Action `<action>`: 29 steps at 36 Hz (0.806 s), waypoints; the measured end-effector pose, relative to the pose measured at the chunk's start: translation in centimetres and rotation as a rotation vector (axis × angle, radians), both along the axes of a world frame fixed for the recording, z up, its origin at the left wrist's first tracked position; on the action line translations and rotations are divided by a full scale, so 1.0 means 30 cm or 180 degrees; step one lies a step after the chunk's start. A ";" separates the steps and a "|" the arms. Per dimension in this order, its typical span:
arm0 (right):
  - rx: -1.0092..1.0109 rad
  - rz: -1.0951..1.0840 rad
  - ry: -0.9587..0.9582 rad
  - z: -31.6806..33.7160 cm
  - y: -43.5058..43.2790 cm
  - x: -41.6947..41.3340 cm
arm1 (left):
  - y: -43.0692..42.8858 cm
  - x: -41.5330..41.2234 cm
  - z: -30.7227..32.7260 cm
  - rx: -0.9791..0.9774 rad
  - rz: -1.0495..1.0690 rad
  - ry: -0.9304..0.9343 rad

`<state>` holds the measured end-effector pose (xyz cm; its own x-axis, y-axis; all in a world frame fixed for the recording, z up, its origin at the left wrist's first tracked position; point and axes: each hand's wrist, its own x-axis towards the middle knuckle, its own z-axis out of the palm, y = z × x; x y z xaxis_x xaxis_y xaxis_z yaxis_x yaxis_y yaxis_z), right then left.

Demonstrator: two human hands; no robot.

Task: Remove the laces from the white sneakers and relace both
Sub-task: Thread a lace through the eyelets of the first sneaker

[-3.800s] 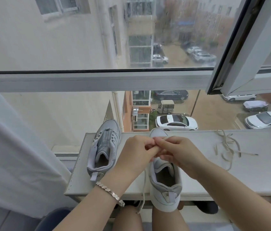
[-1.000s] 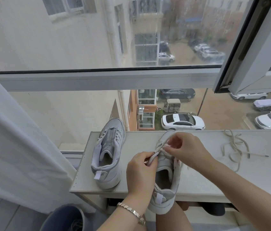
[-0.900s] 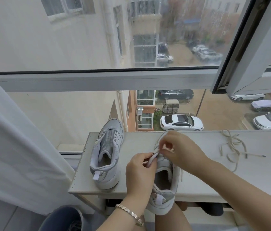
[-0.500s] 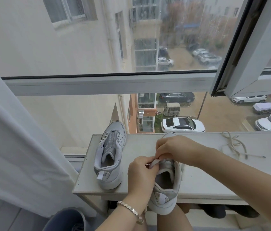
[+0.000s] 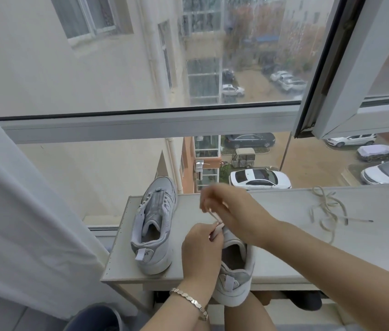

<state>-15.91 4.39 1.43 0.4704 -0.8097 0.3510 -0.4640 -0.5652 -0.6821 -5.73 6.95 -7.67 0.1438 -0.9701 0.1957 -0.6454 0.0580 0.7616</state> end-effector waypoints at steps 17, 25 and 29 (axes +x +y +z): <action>0.2548 -0.0889 -0.1938 -0.001 -0.068 -0.004 | 0.011 -0.002 -0.002 0.0087 -0.0092 0.0642; 0.1996 -0.1078 0.0606 -0.045 -0.067 -0.109 | -0.002 0.031 -0.005 0.0193 -0.0459 0.0752; 0.1212 -0.1095 0.1901 -0.061 -0.034 -0.106 | -0.003 0.041 -0.005 0.0246 -0.0565 0.0749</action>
